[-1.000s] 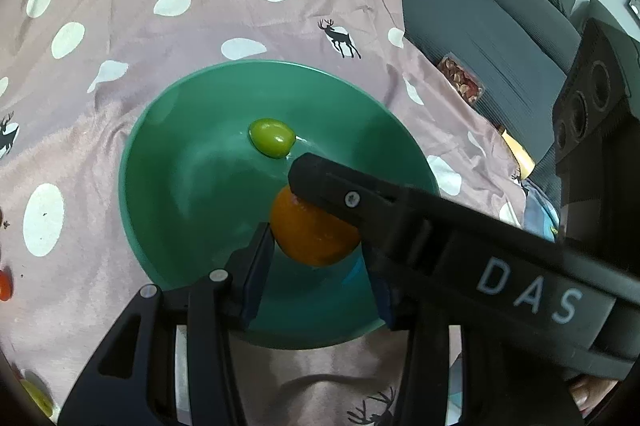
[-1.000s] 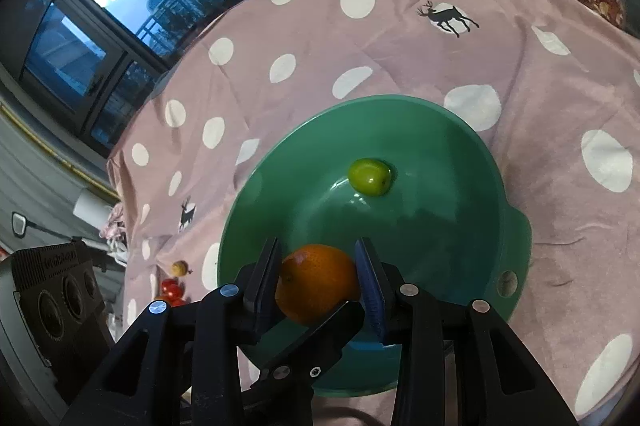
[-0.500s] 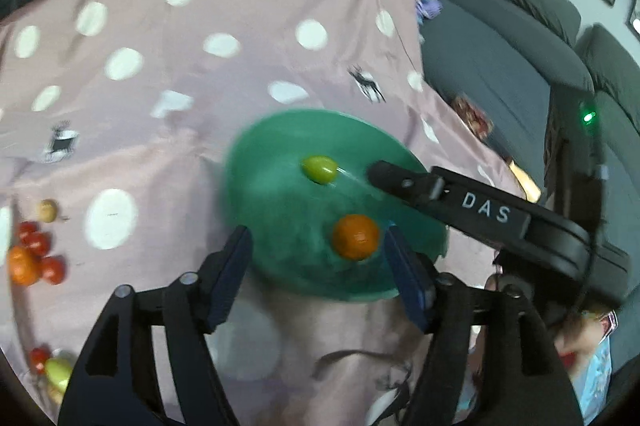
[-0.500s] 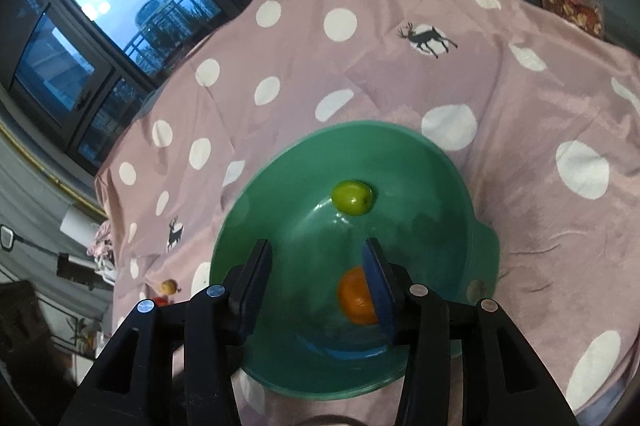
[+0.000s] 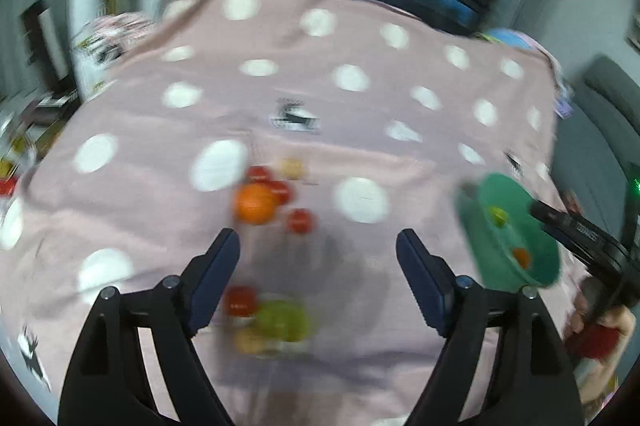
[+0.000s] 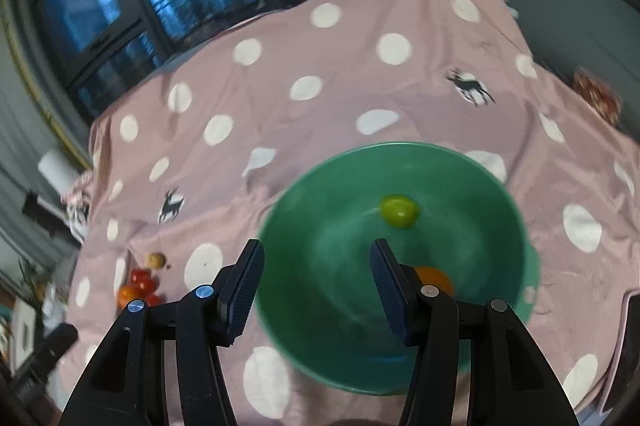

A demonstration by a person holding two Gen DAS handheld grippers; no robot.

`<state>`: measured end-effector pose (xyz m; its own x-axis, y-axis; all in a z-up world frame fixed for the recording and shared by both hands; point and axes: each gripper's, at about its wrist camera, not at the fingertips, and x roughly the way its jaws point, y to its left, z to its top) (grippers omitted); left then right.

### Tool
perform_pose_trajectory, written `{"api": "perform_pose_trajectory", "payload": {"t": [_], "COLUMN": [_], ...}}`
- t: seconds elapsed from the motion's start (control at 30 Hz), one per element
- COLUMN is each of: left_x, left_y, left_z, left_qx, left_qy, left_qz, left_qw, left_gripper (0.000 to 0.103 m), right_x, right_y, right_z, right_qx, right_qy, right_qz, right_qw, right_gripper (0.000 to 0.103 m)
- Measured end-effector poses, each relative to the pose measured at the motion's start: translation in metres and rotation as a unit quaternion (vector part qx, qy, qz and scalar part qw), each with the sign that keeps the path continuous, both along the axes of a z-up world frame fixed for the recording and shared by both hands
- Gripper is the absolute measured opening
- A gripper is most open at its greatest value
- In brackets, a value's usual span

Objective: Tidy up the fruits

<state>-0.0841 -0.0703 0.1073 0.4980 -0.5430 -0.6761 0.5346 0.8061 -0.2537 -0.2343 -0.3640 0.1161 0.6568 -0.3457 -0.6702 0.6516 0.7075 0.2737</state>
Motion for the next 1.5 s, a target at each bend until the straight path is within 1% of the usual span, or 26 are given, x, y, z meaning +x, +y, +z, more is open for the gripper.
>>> {"api": "perform_pose_trajectory", "payload": {"t": [0.03, 0.1, 0.17, 0.27, 0.33, 0.4, 0.47, 0.5, 0.6, 0.7, 0.77, 0.83, 0.9, 0.97, 1.07, 1.13, 1.3, 1.5], "left_x": [0.006, 0.016, 0.032, 0.051, 0.056, 0.058, 0.060, 0.061, 0.071, 0.077, 0.078, 0.080, 0.081, 0.083, 0.085, 0.085, 0.083, 0.080], "left_y": [0.013, 0.023, 0.033, 0.050, 0.057, 0.062, 0.066, 0.069, 0.074, 0.080, 0.084, 0.088, 0.090, 0.091, 0.091, 0.090, 0.087, 0.082], "left_z": [-0.006, -0.017, -0.029, -0.039, -0.040, -0.041, -0.040, -0.040, -0.043, -0.045, -0.044, -0.043, -0.042, -0.043, -0.043, -0.044, -0.043, -0.043], "left_qx": [0.002, 0.016, 0.034, 0.021, 0.020, 0.012, 0.005, 0.005, -0.002, -0.006, -0.016, -0.020, -0.018, -0.020, -0.026, -0.024, -0.019, -0.013], "left_qy": [-0.001, -0.002, 0.013, 0.038, 0.046, 0.050, 0.052, 0.054, 0.060, 0.068, 0.072, 0.071, 0.069, 0.072, 0.078, 0.077, 0.073, 0.068], "left_qz": [0.023, 0.054, 0.080, 0.113, 0.133, 0.135, 0.144, 0.152, 0.158, 0.168, 0.167, 0.171, 0.178, 0.179, 0.171, 0.170, 0.161, 0.152], "left_qw": [0.9997, 0.9984, 0.9962, 0.9926, 0.9899, 0.9896, 0.9881, 0.9870, 0.9856, 0.9834, 0.9832, 0.9824, 0.9814, 0.9810, 0.9819, 0.9821, 0.9840, 0.9859], "left_gripper": [0.082, 0.082, 0.082, 0.082, 0.082, 0.082, 0.082, 0.082, 0.082, 0.082, 0.082, 0.082, 0.082, 0.082, 0.082, 0.082, 0.082, 0.082], "right_x": [0.006, 0.016, 0.025, 0.040, 0.049, 0.060, 0.073, 0.083, 0.111, 0.142, 0.162, 0.180, 0.191, 0.198, 0.207, 0.210, 0.218, 0.224], "right_y": [0.007, 0.021, 0.036, 0.059, 0.072, 0.083, 0.093, 0.098, 0.114, 0.136, 0.148, 0.156, 0.158, 0.157, 0.154, 0.154, 0.158, 0.158], "right_z": [0.001, 0.002, 0.001, -0.001, -0.001, -0.003, -0.008, -0.012, -0.020, -0.029, -0.039, -0.049, -0.060, -0.069, -0.078, -0.082, -0.082, -0.081], "right_qx": [-0.008, -0.024, -0.038, -0.054, -0.053, -0.034, 0.001, 0.025, 0.063, 0.056, 0.063, 0.083, 0.114, 0.141, 0.160, 0.174, 0.147, 0.124], "right_qy": [0.005, 0.011, 0.017, 0.027, 0.028, 0.020, 0.012, 0.010, 0.022, 0.045, 0.064, 0.077, 0.079, 0.077, 0.077, 0.076, 0.079, 0.086], "right_qz": [0.008, 0.020, 0.038, 0.071, 0.089, 0.111, 0.136, 0.154, 0.193, 0.225, 0.239, 0.251, 0.248, 0.232, 0.212, 0.212, 0.207, 0.212], "right_qw": [1.000, 0.999, 0.998, 0.996, 0.994, 0.993, 0.991, 0.988, 0.979, 0.972, 0.967, 0.961, 0.959, 0.959, 0.961, 0.959, 0.964, 0.965], "right_gripper": [0.056, 0.056, 0.056, 0.056, 0.056, 0.056, 0.056, 0.056, 0.055, 0.055, 0.052, 0.044, 0.044, 0.044, 0.044, 0.044, 0.044, 0.044]}}
